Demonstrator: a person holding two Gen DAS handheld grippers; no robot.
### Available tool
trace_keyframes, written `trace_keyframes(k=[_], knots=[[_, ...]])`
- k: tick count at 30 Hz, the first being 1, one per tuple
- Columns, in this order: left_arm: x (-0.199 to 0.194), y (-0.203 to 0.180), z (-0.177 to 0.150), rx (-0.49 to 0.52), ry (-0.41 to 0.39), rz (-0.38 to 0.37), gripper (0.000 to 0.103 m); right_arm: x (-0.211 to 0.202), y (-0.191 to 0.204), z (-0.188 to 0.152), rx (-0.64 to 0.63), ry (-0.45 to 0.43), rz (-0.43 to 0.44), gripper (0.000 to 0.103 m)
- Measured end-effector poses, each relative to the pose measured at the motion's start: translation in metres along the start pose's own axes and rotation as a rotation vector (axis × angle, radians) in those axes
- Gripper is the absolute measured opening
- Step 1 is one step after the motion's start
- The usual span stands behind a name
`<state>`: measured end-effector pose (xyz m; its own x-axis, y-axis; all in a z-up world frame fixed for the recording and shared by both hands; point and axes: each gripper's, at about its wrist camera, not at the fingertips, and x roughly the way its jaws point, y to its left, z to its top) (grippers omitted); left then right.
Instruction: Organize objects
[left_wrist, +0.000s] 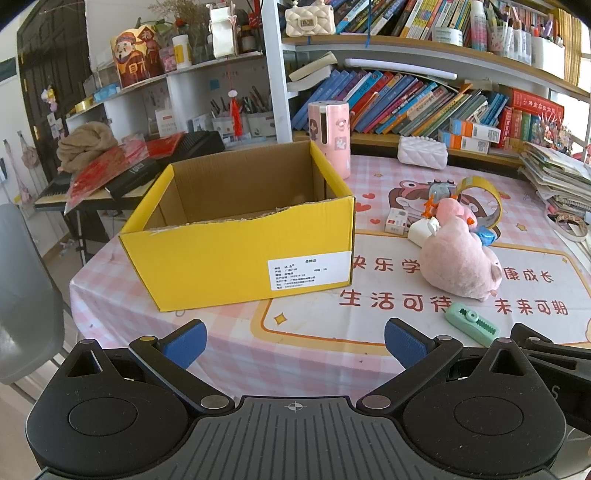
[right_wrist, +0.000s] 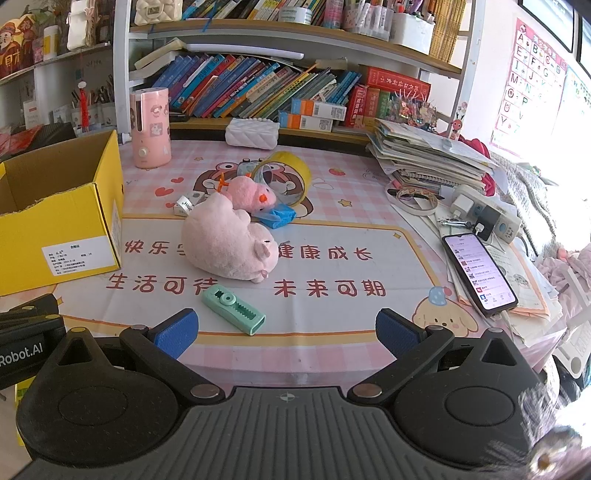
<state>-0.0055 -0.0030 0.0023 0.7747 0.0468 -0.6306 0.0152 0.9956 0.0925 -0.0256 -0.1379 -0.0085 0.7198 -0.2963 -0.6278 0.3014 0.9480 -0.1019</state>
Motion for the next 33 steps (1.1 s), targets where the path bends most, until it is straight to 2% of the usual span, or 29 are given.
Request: trace_keyframes(k=[16, 33], knots=[[0.007, -0.002, -0.006, 0.001, 0.005, -0.007, 0.103, -0.002, 0.000, 0.002, 0.000, 0.000, -0.002, 0.103], [0.018, -0.003, 0.008, 0.006, 0.042, -0.047, 0.103, 0.008, -0.006, 0.004, 0.005, 0.029, -0.021, 0.103]])
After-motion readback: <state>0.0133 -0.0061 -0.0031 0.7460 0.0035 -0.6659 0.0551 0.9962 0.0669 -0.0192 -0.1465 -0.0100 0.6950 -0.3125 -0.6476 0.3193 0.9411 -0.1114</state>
